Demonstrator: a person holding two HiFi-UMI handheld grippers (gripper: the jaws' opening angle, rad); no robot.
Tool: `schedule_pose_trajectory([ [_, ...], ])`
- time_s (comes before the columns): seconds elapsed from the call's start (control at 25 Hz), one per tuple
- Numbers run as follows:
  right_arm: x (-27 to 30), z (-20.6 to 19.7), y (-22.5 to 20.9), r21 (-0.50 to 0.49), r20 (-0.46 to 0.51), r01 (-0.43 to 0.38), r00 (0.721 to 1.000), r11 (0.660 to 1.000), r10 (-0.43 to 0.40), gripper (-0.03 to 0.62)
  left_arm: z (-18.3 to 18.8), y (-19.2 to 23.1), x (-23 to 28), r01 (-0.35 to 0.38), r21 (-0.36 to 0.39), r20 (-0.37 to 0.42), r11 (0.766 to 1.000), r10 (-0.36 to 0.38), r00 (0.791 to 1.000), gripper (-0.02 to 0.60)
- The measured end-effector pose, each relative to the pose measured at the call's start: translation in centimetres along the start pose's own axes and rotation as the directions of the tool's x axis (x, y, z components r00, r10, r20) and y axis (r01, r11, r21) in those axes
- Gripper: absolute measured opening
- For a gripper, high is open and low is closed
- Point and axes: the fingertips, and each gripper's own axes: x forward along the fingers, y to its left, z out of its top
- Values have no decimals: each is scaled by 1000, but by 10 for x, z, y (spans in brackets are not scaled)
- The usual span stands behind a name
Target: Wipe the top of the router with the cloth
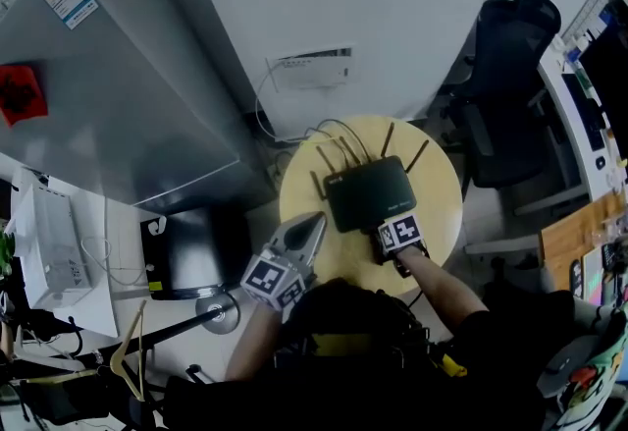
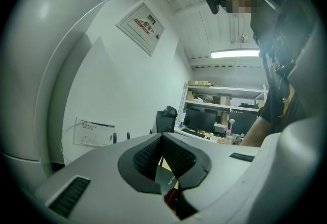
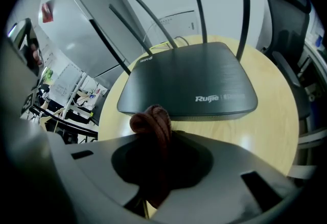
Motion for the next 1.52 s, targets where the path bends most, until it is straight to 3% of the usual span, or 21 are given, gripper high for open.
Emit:
schedule_pose_trajectory([
  [0.32,-6,1,-22,-13,-2,-7,1000,1000,7,61,-4,-6,18,5,5,-13,1000,-5,1000,-6],
  [0.84,-21,0,-72,116,47,-87,996,989,82,61,-15,-33,57,3,6,-54,1000,-2,999,-6],
  [1.52,-40,-2,-134,200,101,-73,993,977,54,61,-21,-49,76,13,42,-81,999,-9,997,-6],
])
